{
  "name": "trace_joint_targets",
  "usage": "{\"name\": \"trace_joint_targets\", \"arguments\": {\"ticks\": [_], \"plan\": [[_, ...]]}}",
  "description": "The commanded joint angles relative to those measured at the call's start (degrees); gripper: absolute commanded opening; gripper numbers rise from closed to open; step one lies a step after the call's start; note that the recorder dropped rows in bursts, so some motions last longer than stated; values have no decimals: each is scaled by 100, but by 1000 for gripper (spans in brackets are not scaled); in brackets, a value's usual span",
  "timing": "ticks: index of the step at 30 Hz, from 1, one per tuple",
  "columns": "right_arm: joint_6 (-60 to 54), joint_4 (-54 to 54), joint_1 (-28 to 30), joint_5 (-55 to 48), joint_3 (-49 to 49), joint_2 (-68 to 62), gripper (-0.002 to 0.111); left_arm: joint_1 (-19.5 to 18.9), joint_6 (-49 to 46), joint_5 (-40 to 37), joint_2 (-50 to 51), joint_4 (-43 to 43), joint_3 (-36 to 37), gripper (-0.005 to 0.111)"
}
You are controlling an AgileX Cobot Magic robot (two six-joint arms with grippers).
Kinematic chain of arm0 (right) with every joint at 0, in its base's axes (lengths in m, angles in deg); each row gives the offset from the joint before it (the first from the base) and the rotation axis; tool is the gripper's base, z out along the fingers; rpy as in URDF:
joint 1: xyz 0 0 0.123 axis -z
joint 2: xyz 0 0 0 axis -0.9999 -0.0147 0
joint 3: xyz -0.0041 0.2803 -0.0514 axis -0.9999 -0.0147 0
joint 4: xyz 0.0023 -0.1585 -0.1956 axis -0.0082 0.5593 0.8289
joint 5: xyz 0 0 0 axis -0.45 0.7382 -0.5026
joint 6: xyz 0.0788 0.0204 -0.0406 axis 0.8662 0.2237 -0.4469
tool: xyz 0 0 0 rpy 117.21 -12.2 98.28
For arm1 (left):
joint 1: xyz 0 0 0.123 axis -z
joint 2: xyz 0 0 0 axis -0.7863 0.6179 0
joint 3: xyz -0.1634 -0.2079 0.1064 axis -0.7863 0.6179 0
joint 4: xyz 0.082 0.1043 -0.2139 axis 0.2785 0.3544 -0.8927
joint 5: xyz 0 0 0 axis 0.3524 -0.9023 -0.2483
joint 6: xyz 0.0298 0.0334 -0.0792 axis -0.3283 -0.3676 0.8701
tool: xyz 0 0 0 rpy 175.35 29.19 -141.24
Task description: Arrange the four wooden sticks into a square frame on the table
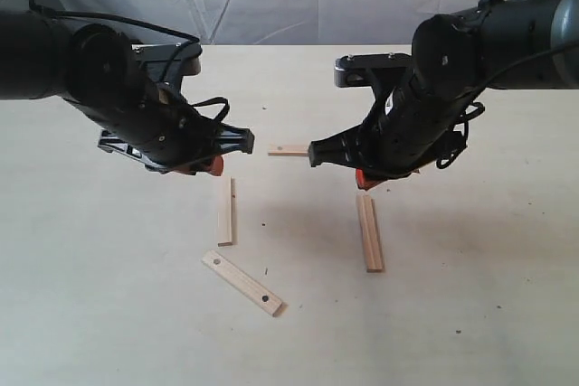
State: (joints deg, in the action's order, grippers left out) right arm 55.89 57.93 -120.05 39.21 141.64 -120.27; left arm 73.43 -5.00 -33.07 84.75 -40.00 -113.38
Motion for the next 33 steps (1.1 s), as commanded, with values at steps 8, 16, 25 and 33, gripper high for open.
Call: {"name": "trace_joint_targets", "arguments": {"ticks": [8,16,25,33], "plan": [[-310,-163,694,-329,-5,57,-1,31,57,-235,-57,241,-15,33],[-324,-186,694,-303,-5,57,-1,422,108,239,55,-120,-15,33],[-324,-186,694,-292,-5,57,-1,640,2167,54,486,2015,-15,34],[-347,-161,694,-279,-5,57,-1,650,2318,501,717,1734,-15,52]]}}
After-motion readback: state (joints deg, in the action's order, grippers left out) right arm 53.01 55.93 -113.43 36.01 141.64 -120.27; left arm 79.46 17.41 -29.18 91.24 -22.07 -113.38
